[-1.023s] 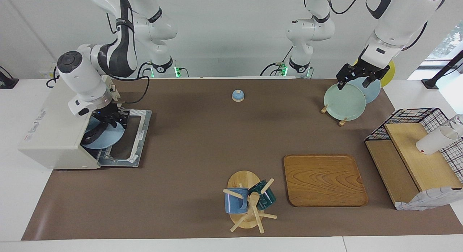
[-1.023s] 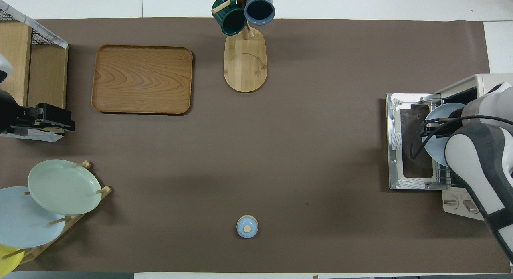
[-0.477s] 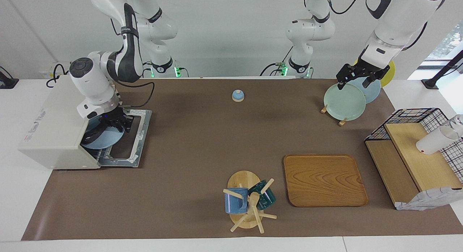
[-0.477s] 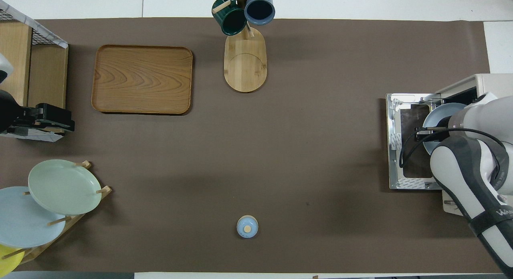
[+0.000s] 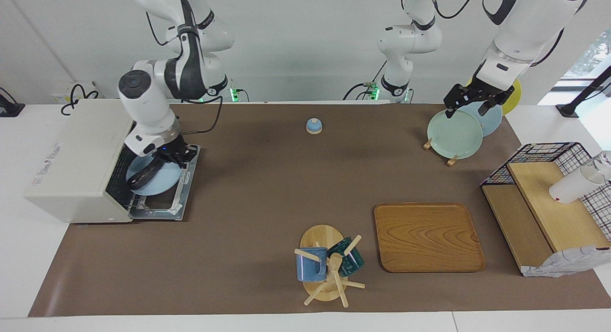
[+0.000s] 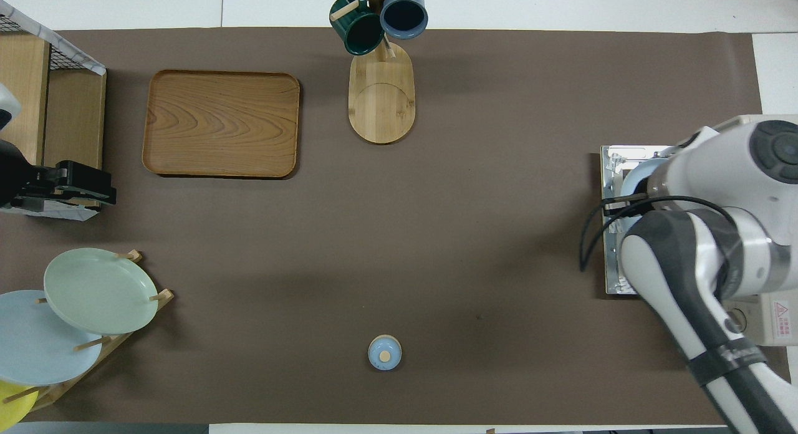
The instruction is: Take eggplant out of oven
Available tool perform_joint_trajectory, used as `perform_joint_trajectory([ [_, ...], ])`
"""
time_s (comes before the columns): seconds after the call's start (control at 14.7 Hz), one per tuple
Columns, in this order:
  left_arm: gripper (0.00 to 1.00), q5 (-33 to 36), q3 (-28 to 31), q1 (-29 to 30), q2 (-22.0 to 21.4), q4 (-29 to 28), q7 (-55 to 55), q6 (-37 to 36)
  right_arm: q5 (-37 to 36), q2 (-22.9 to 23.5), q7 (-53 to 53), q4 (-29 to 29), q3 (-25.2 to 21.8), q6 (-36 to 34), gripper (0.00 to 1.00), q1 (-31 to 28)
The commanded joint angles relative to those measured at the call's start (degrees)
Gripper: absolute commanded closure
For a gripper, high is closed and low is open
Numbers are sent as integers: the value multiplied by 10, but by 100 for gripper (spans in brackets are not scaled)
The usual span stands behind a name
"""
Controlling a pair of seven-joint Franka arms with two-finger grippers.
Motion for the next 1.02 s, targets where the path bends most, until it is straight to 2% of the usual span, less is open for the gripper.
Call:
perform_joint_trajectory([
  [0.0, 0, 2, -4, 7, -8, -9, 0, 1, -24, 38, 112, 77, 2, -32, 100, 103],
  [0.2, 0, 2, -4, 7, -8, -9, 0, 1, -16, 109, 247, 174, 3, -33, 100, 189],
  [0.34, 0, 2, -4, 7, -8, -9, 0, 1, -16, 197, 308, 280, 6, -53, 100, 230],
  [0.48, 0, 2, -4, 7, -8, -9, 0, 1, -14, 290, 415, 373, 11, -57, 100, 284],
  [0.55, 0, 2, -4, 7, -8, -9, 0, 1, -14, 312, 459, 387, 14, -34, 100, 301],
  [0.75, 0, 2, -4, 7, -8, -9, 0, 1, 12, 312, 491, 379, 42, 25, 100, 312],
  [0.95, 0, 2, -4, 7, -8, -9, 0, 1, 13, 301, 489, 317, 43, 82, 100, 320],
])
